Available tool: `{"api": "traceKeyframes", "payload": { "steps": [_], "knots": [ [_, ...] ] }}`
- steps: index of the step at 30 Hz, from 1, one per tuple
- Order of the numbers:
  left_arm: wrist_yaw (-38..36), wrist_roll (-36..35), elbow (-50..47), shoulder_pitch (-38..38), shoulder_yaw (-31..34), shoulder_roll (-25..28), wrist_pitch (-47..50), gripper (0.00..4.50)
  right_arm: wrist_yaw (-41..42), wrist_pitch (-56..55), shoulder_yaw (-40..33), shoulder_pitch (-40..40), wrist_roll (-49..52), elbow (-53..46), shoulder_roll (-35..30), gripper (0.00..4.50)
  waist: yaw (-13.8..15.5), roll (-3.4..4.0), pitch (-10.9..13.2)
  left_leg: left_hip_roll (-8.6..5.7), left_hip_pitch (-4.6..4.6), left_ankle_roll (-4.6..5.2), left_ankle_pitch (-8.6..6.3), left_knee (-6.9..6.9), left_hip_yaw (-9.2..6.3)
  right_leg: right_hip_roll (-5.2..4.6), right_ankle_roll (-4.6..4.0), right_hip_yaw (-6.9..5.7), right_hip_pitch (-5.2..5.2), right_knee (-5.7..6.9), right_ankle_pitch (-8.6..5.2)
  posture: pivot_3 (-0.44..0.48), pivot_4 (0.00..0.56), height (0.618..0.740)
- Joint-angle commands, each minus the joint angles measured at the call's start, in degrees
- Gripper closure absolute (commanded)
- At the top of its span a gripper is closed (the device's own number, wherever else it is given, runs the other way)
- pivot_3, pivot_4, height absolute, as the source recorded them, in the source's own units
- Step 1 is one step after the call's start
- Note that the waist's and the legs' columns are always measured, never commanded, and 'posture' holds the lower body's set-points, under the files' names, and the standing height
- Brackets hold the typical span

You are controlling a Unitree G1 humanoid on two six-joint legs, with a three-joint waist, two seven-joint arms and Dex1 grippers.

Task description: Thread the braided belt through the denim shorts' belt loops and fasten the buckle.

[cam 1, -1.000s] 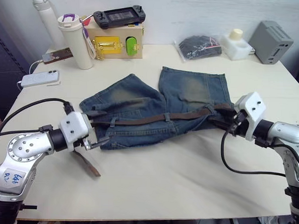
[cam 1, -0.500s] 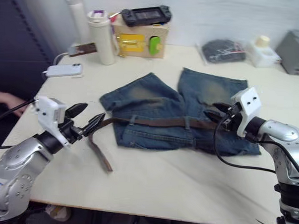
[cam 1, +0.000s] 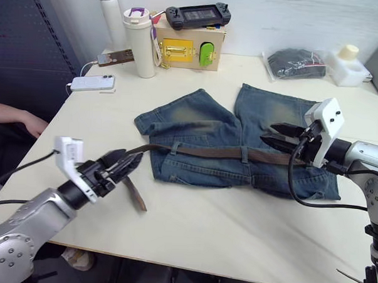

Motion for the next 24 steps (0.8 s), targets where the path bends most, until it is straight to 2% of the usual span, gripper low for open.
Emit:
{"api": "traceKeyframes", "payload": {
  "steps": [1,3,7,12,16,18,24],
  "knots": [
    [11.36,-7.67,3.38,-1.15,-2.17,-0.47,-0.80,0.62,-1.47,-2.05,-1.93,-1.38,-0.15,-0.11,0.17,2.45,-0.20,-0.01,0.00,0.00,0.06,-0.03,0.03,-0.07,0.01,-0.03,0.00,0.00,-0.01,0.02,0.00,0.000,0.150,0.645],
    [19.09,-14.22,7.43,-3.52,-3.38,-0.85,-2.91,0.62,-1.70,-2.46,-2.09,-0.97,0.26,-0.61,0.18,2.45,-0.32,-0.01,0.00,0.01,0.07,-0.12,0.12,-0.17,0.03,-0.04,0.01,0.00,-0.03,0.02,0.00,0.000,0.150,0.645],
    [34.09,-19.58,16.22,-9.96,-4.10,-3.19,-8.44,0.62,-2.43,-3.29,-2.08,-0.26,0.16,-1.37,0.30,2.45,-0.24,-0.08,-0.02,0.01,0.07,-0.18,0.21,-0.21,0.02,-0.05,0.02,-0.01,-0.08,0.08,0.01,0.000,0.150,0.645],
    [40.92,-19.16,24.17,-16.93,-1.77,-4.67,-14.81,0.62,-3.31,-4.34,-2.51,0.25,-0.08,-1.49,0.21,2.45,-0.18,-0.15,-0.06,0.00,0.10,-0.18,0.21,-0.22,0.02,-0.05,0.04,0.00,-0.08,0.14,0.02,0.000,0.150,0.645],
    [36.10,-14.43,24.36,-19.94,-2.32,-3.08,-15.29,0.62,-3.73,-4.78,-2.75,0.82,-0.03,-1.63,-0.04,2.45,-0.35,-0.24,-0.09,0.00,0.09,-0.19,0.21,-0.23,0.02,-0.04,0.06,-0.01,-0.10,0.17,0.03,0.000,0.150,0.645],
    [28.78,-9.43,20.25,-19.86,-3.87,-2.05,-15.81,0.62,-4.32,-4.77,-3.48,1.50,0.18,-1.98,0.06,2.45,-0.81,-0.26,-0.08,-0.02,0.10,-0.19,0.21,-0.27,0.02,-0.04,0.07,0.00,-0.10,0.17,0.04,0.000,0.150,0.645],
    [20.31,-0.91,14.25,-11.59,-6.16,-1.51,-14.95,0.62,-5.22,-4.90,-3.38,4.03,-0.38,-3.75,-0.26,2.45,-1.47,-0.27,-0.09,-0.02,0.15,-0.19,0.21,-0.36,0.02,-0.05,0.08,0.00,-0.08,0.15,0.04,0.000,0.150,0.645]
  ]
}}
